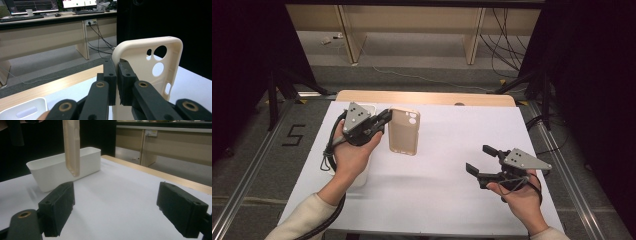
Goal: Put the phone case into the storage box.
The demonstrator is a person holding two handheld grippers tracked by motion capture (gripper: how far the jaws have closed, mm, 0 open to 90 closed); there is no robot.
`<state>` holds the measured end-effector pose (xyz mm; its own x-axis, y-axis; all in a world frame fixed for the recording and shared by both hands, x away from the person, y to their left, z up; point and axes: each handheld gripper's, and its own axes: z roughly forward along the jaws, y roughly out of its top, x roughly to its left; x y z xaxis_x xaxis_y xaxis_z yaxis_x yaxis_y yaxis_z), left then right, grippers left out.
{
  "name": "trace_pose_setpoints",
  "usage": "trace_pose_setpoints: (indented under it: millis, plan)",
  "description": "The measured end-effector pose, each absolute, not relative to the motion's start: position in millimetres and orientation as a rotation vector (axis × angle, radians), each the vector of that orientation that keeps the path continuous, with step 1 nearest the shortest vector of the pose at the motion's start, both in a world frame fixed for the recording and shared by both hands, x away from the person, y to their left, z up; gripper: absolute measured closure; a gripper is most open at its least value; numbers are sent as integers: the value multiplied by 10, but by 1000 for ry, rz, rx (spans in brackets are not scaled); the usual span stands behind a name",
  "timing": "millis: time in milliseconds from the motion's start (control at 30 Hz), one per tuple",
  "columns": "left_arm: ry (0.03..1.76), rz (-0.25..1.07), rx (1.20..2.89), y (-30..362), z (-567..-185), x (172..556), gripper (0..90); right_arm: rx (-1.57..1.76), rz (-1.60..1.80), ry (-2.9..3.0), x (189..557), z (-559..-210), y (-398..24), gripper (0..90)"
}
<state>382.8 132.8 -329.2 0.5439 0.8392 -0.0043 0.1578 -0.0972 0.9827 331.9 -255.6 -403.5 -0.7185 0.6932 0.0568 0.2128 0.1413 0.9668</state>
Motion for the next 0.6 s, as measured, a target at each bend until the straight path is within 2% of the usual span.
trace_pose_setpoints:
  millis: [600]
  plan:
    - [888,743,1581,1415,-3257,3856,859,868,1622,2019,3326,-4042,-2548,161]
